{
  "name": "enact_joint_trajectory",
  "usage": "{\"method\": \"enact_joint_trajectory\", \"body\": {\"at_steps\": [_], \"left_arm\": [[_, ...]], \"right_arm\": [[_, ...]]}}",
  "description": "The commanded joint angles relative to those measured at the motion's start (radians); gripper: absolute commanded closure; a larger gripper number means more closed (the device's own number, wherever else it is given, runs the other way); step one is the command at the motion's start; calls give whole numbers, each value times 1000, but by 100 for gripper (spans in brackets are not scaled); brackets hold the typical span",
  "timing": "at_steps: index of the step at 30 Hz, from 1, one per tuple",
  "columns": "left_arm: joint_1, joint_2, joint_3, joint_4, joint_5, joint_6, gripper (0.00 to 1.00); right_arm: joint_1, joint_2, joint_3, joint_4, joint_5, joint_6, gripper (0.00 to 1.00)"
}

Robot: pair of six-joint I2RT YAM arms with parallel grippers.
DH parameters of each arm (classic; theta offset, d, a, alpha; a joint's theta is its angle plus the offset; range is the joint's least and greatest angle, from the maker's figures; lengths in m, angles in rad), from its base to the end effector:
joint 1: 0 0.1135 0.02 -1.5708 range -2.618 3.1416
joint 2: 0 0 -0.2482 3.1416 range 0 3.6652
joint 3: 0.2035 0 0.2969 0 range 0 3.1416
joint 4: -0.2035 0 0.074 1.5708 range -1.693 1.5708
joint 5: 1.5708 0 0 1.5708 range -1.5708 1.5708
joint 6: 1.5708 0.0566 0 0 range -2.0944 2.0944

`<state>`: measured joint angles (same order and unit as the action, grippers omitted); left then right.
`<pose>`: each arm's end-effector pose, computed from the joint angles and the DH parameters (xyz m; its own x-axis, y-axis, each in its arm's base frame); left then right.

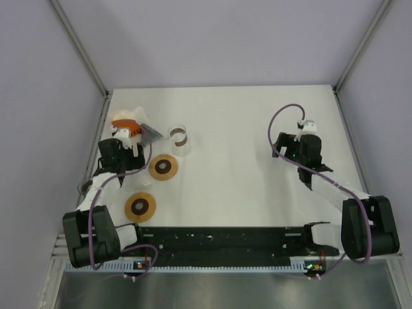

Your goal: Place the coffee filter in the dripper

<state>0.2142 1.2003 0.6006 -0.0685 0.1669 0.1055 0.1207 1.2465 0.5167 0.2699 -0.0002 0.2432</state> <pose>0.3009 0.0558 0.1499 -0.6107 -0.0266 -0.7914 -0.0180 0.9996 -0.0197 0.3124 0.0379 0.1417 -0.4567 0.1872 -0.8697 -0.0109 0.9764 0.2159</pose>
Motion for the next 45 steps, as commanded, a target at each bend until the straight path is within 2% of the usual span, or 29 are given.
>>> {"method": "enact_joint_trajectory", "body": {"at_steps": [1,6,10,12,16,20,22,26,30,36,39,41,45], "left_arm": [[2,-24,60,-3,0,-3,1],[1,-53,128,-4,202,80,1],[-15,-3,350,-167,370,131,1],[-65,57,520,-301,343,177,1],[-249,238,825,-575,176,267,7],[-332,390,976,-660,80,290,14],[-357,461,1011,-666,22,295,19],[-363,577,1081,-734,58,289,30],[-365,591,1059,-723,114,284,34],[-391,616,1015,-705,112,283,42],[-410,636,1002,-705,114,273,63],[-421,640,1002,-706,123,272,82],[-440,640,1012,-709,161,249,94]], "right_arm": [[-10,-45,-23,89,5,5,1],[-9,-140,-47,133,16,31,1],[-9,-222,-38,97,5,39,1],[-9,-242,-15,45,-58,27,1],[-9,-252,45,-37,-167,15,1],[-9,-263,77,-78,-231,19,1],[-9,-271,82,-90,-242,21,1],[-9,-295,82,-126,-241,4,1],[-9,-309,78,-144,-224,-12,1],[-7,-302,75,-132,-222,-13,1],[-7,-300,78,-135,-224,-12,1],[-9,-303,80,-141,-225,-9,1],[-9,-314,86,-162,-224,-10,1]]}}
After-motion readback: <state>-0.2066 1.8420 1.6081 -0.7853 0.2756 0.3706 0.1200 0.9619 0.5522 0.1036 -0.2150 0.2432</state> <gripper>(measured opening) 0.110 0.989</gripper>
